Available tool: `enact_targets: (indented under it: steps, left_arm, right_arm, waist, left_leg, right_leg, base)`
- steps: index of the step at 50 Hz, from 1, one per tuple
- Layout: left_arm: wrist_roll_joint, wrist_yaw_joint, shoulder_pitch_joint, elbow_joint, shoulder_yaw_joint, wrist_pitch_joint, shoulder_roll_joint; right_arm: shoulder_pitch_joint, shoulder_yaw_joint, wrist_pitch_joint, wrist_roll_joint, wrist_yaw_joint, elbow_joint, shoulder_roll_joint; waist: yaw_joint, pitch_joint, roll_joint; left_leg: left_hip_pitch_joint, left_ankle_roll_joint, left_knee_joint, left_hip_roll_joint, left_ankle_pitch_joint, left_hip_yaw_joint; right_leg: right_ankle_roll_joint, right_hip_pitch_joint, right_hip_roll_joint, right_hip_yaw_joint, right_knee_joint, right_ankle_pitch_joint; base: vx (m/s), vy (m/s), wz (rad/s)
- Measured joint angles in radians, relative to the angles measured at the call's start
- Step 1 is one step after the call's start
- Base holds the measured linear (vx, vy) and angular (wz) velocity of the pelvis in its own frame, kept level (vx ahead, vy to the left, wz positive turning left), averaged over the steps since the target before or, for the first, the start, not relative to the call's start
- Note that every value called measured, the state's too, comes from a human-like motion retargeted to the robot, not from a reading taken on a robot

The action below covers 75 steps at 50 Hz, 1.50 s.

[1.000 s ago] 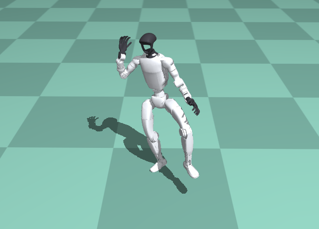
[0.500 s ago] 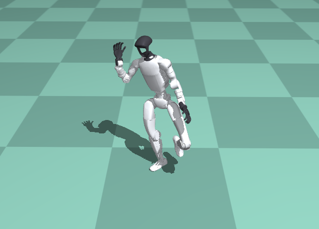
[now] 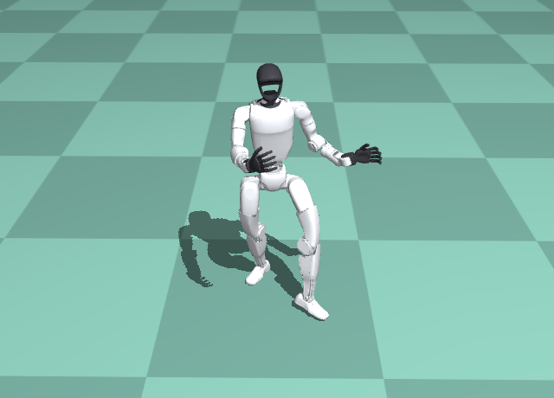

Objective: Kungfu

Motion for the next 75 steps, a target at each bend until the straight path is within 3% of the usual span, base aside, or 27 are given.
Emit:
enact_targets:
  steps: [2,3,5,8,11,14,15,17,19,21,23,26,30,32,33,35,37,39,40,42,46,50,55,60,65,70,75]
  left_arm:
    - [-0.034,-0.007,-0.094,-0.041,0.005,0.039,0.083]
    - [-0.045,-0.007,-0.136,-0.057,0.005,0.052,0.117]
    - [-0.059,-0.014,-0.251,-0.059,-0.002,0.084,0.196]
    - [-0.090,-0.018,-0.378,-0.042,-0.011,0.103,0.277]
    - [-0.149,-0.004,-0.471,-0.041,-0.074,0.124,0.352]
    - [-0.168,-0.034,-0.525,-0.034,-0.087,0.139,0.419]
    - [-0.172,-0.048,-0.545,-0.029,-0.089,0.145,0.441]
    - [-0.182,-0.051,-0.588,-0.025,-0.114,0.148,0.468]
    - [-0.193,-0.042,-0.622,-0.015,-0.150,0.144,0.479]
    - [-0.195,-0.048,-0.653,0.003,-0.188,0.144,0.468]
    - [-0.196,-0.081,-0.668,0.028,-0.235,0.163,0.418]
    - [-0.166,-0.241,-0.628,0.050,-0.272,0.223,0.281]
    - [0.024,-0.555,-0.473,0.215,-0.196,0.263,-0.008]
    - [0.066,-0.605,-0.414,0.484,-0.212,0.265,-0.150]
    - [0.065,-0.656,-0.396,0.646,-0.231,0.273,-0.209]
    - [-0.111,-0.812,-0.350,0.865,-0.397,0.294,-0.267]
    - [-0.301,-0.811,-0.310,0.912,-0.570,0.292,-0.342]
    - [-0.418,-0.710,-0.287,0.910,-0.693,0.238,-0.456]
    - [-0.434,-0.687,-0.279,0.902,-0.724,0.219,-0.490]
    - [-0.448,-0.715,-0.279,0.850,-0.825,0.200,-0.489]
    - [-0.298,-0.835,-0.273,0.677,-1.065,0.230,-0.393]
    - [-0.092,-0.928,-0.244,0.622,-1.070,0.278,-0.371]
    - [-0.179,-0.893,-0.213,0.574,-1.064,0.188,-0.382]
    - [-0.147,-0.879,-0.184,0.486,-1.088,0.138,-0.384]
    - [-0.068,-0.803,-0.147,0.288,-1.028,0.027,-0.342]
    - [-0.128,-0.601,-0.188,0.008,-0.926,-0.088,-0.162]
    - [-0.248,-0.508,-0.310,-0.311,-0.784,0.028,0.067]
  right_arm:
    - [-0.091,0.013,-0.003,-0.042,-0.044,0.040,0.027]
    - [-0.122,0.015,0.010,-0.057,-0.054,0.046,0.041]
    - [-0.190,-0.009,0.049,-0.076,-0.044,0.048,0.070]
    - [-0.268,0.012,0.081,-0.028,-0.009,0.037,0.091]
    - [-0.329,-0.003,0.098,-0.010,-0.010,0.018,0.069]
    - [-0.354,-0.003,0.076,-0.055,-0.021,-0.018,0.048]
    - [-0.362,-0.003,0.064,-0.080,-0.026,-0.032,0.039]
    - [-0.364,-0.019,0.031,-0.131,-0.047,-0.057,0.020]
    - [-0.353,-0.031,0.000,-0.164,-0.092,-0.073,0.001]
    - [-0.324,-0.035,-0.005,-0.170,-0.155,-0.095,-0.015]
    - [-0.259,-0.028,0.002,-0.165,-0.191,-0.130,-0.047]
    - [-0.098,-0.064,0.002,-0.272,-0.114,-0.137,-0.062]
    - [0.224,-0.203,0.150,-0.621,-0.014,0.003,0.040]
    - [0.391,-0.221,0.186,-0.745,-0.060,0.190,0.096]
    - [0.468,-0.229,0.208,-0.800,-0.084,0.322,0.117]
    - [0.586,-0.269,0.351,-0.951,-0.102,0.621,0.130]
    - [0.663,-0.332,0.583,-1.141,-0.125,0.912,0.086]
    - [0.775,-0.382,0.777,-1.274,-0.155,1.109,0.046]
    - [0.859,-0.391,0.843,-1.306,-0.136,1.109,0.035]
    - [1.068,-0.406,0.898,-1.351,-0.074,1.109,0.006]
    - [1.359,-0.470,0.772,-1.323,-0.086,1.109,-0.013]
    - [1.534,-0.610,0.686,-1.285,-0.178,1.071,0.010]
    - [1.556,-0.660,0.650,-1.103,-0.138,1.030,0.022]
    - [1.495,-0.636,0.548,-1.068,-0.106,0.865,0.081]
    - [1.464,-0.534,0.433,-1.149,-0.109,0.448,0.124]
    - [1.503,-0.420,0.320,-1.039,-0.164,-0.083,0.075]
    - [1.488,-0.356,0.264,-0.834,-0.157,-0.606,-0.014]
  waist:
    - [0.007,-0.025,-0.032]
    - [0.026,-0.039,-0.049]
    - [0.070,-0.050,-0.081]
    - [0.119,-0.053,-0.132]
    - [0.089,-0.071,-0.110]
    - [0.070,-0.077,-0.093]
    - [0.067,-0.080,-0.078]
    - [0.035,-0.079,-0.034]
    - [-0.004,-0.076,-0.006]
    - [-0.030,-0.086,0.022]
    - [-0.068,-0.091,0.031]
    - [-0.135,-0.066,-0.014]
    - [-0.252,0.012,-0.079]
    - [-0.345,0.056,-0.097]
    - [-0.394,0.076,-0.095]
    - [-0.504,0.130,-0.073]
    - [-0.579,0.184,-0.040]
    - [-0.603,0.227,-0.021]
    - [-0.604,0.242,-0.013]
    - [-0.618,0.254,-0.005]
    - [-0.645,0.244,0.014]
    - [-0.681,0.223,0.004]
    - [-0.664,0.185,0.008]
    - [-0.646,0.147,0.037]
    - [-0.595,0.120,0.071]
    - [-0.568,0.088,0.122]
    - [-0.512,0.036,0.184]
  left_leg:
    - [0.027,0.015,0.055,-0.048,-0.270,-0.001]
    - [0.038,0.032,0.049,-0.059,-0.285,0.025]
    - [-0.050,0.020,0.114,-0.098,-0.328,-0.184]
    - [-0.056,0.022,0.143,-0.131,-0.354,-0.169]
    - [-0.036,0.039,0.148,-0.165,-0.400,-0.205]
    - [-0.025,0.050,0.143,-0.191,-0.406,-0.255]
    - [-0.029,0.043,0.145,-0.173,-0.404,-0.272]
    - [-0.061,0.002,0.173,-0.113,-0.397,-0.357]
    - [-0.077,-0.034,0.206,-0.079,-0.398,-0.417]
    - [-0.069,-0.034,0.222,-0.080,-0.420,-0.449]
    - [-0.011,-0.025,0.204,-0.153,-0.447,-0.484]
    - [0.094,-0.006,0.165,-0.265,-0.468,-0.521]
    - [0.232,0.017,0.091,-0.384,-0.452,-0.584]
    - [0.336,0.034,0.020,-0.433,-0.440,-0.599]
    - [0.386,0.043,-0.018,-0.446,-0.434,-0.621]
    - [0.461,0.068,-0.076,-0.453,-0.423,-0.679]
    - [0.512,0.083,-0.123,-0.434,-0.422,-0.726]
    - [0.550,0.090,-0.157,-0.418,-0.430,-0.733]
    - [0.558,0.087,-0.165,-0.410,-0.433,-0.736]
    - [0.569,0.082,-0.175,-0.406,-0.444,-0.739]
    - [0.555,0.072,-0.172,-0.398,-0.463,-0.765]
    - [0.543,0.061,-0.162,-0.409,-0.484,-0.797]
    - [0.519,0.056,-0.149,-0.445,-0.521,-0.795]
    - [0.478,0.042,-0.130,-0.471,-0.565,-0.815]
    - [0.462,0.012,-0.121,-0.473,-0.609,-0.791]
    - [0.460,-0.022,-0.099,-0.432,-0.652,-0.770]
    - [0.480,-0.068,-0.080,-0.367,-0.695,-0.797]
  right_leg:
    - [0.059,0.029,-0.013,-0.055,-0.002,0.008]
    - [0.085,0.043,-0.018,-0.058,0.002,0.022]
    - [0.139,0.069,-0.014,-0.040,0.002,0.074]
    - [0.233,0.105,-0.070,-0.015,0.013,0.207]
    - [0.242,0.120,-0.038,-0.020,0.047,0.349]
    - [0.238,0.102,-0.016,0.129,0.130,0.440]
    - [0.242,0.079,0.015,0.190,0.163,0.432]
    - [0.242,0.007,0.175,0.309,0.243,0.388]
    - [0.242,-0.039,0.264,0.327,0.325,0.360]
    - [0.242,-0.051,0.248,0.293,0.379,0.332]
    - [0.242,-0.029,0.178,0.282,0.416,0.280]
    - [0.153,-0.065,0.131,0.372,0.427,0.153]
    - [0.031,-0.215,0.081,0.572,0.215,0.113]
    - [0.020,-0.279,0.038,0.606,0.100,0.312]
    - [0.056,-0.315,0.020,0.603,0.087,0.376]
    - [0.036,-0.380,-0.020,0.511,0.033,0.393]
    - [-0.025,-0.460,-0.004,0.496,-0.044,0.346]
    - [-0.087,-0.549,0.003,0.473,-0.117,0.364]
    - [-0.105,-0.579,0.005,0.439,-0.138,0.365]
    - [-0.064,-0.638,0.003,0.381,-0.134,0.322]
    - [-0.092,-0.732,0.030,0.487,-0.045,0.429]
    - [-0.047,-0.745,0.043,0.549,-0.037,0.456]
    - [-0.011,-0.727,0.040,0.504,-0.028,0.417]
    - [0.024,-0.708,0.020,0.549,-0.002,0.441]
    - [0.048,-0.702,0.000,0.518,0.060,0.408]
    - [0.047,-0.751,-0.020,0.474,0.216,0.407]
    - [0.023,-0.863,-0.060,0.473,0.386,0.382]
  base:
    - [0.71,0.06,1.79]
    - [0.81,0.00,1.32]
    - [0.92,0.08,0.77]
    - [0.63,0.09,0.71]
    - [0.71,0.12,1.78]
    - [0.62,0.08,1.16]
    - [0.34,-0.21,0.94]
    - [0.31,-0.49,1.33]
    - [0.39,-0.42,1.51]
    - [0.53,0.20,1.39]
    - [0.67,0.53,1.76]
    - [0.38,0.10,1.59]
    - [0.17,-0.10,1.13]
    - [0.20,0.07,1.11]
    - [0.17,0.10,1.30]
    - [0.10,0.12,1.33]
    - [0.02,0.16,0.80]
    - [0.09,0.06,-0.05]
    - [0.11,-0.06,-0.23]
    - [0.14,-0.16,-0.07]
    - [0.07,-0.20,0.07]
    - [0.09,-0.16,-0.19]
    - [0.16,-0.12,-0.60]
    - [0.25,-0.16,-0.16]
    - [0.30,-0.16,-0.31]
    - [0.45,-0.30,0.13]
    - [0.55,-0.38,0.69]
